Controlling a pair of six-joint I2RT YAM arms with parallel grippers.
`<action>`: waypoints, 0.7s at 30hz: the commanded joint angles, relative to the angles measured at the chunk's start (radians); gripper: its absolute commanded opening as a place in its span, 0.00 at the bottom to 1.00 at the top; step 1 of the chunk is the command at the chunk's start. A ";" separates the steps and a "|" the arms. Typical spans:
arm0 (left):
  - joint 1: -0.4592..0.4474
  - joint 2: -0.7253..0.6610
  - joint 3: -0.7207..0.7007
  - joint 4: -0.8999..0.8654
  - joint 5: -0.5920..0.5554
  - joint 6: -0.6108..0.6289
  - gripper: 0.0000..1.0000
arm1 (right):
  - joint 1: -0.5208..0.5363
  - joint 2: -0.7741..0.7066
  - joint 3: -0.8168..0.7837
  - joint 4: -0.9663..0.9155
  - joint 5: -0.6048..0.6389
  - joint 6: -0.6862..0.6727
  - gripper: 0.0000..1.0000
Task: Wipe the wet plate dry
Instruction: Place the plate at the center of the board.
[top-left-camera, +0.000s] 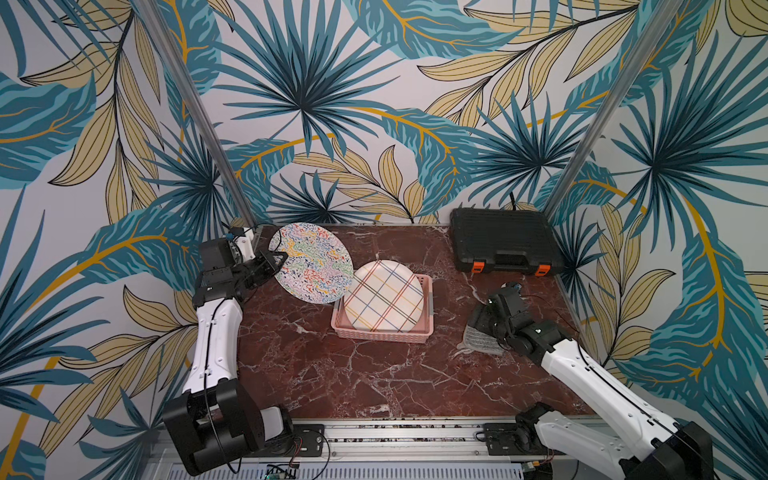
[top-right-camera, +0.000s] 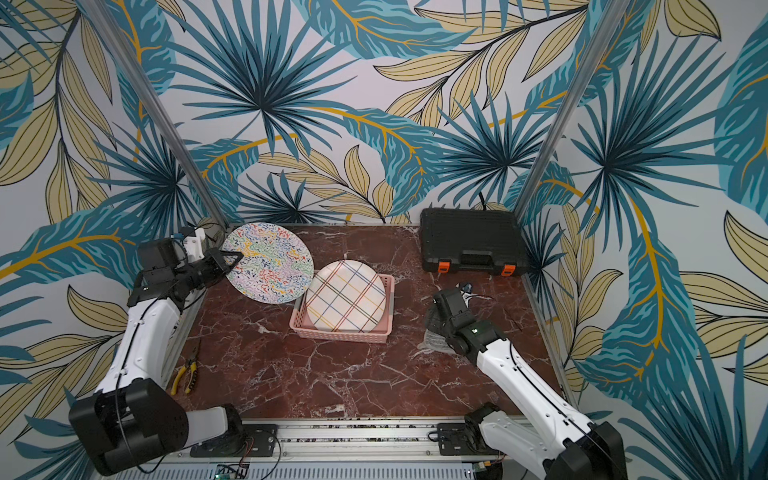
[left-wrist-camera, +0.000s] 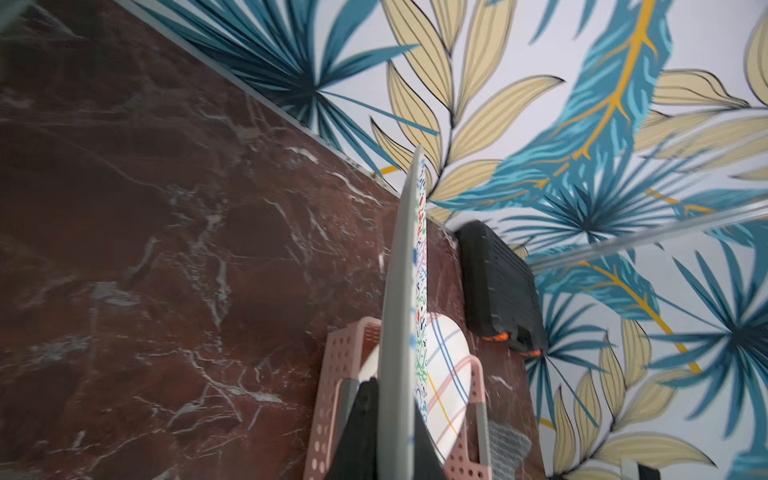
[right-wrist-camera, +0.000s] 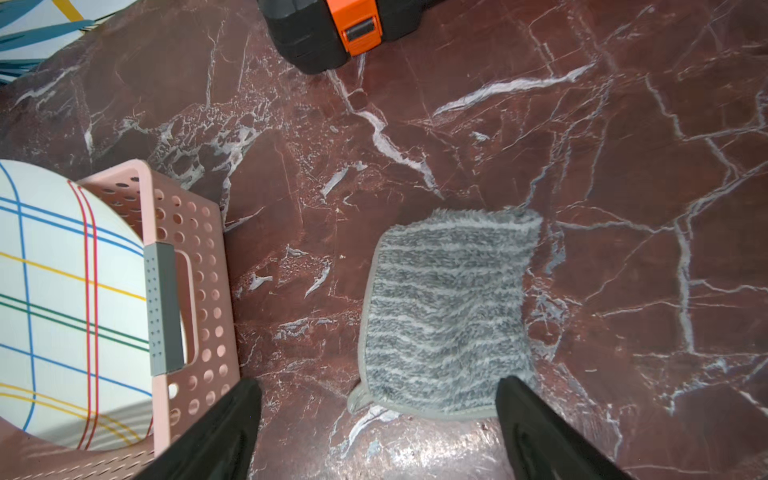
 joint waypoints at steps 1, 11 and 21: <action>0.002 -0.010 -0.009 0.143 -0.142 -0.062 0.00 | -0.001 0.008 -0.017 0.026 -0.030 -0.022 0.91; -0.017 0.122 0.012 0.194 -0.356 -0.034 0.00 | 0.000 0.011 -0.014 0.026 -0.015 -0.029 0.92; -0.102 0.262 0.033 0.241 -0.422 0.003 0.00 | 0.010 0.006 -0.004 0.018 -0.002 -0.038 0.92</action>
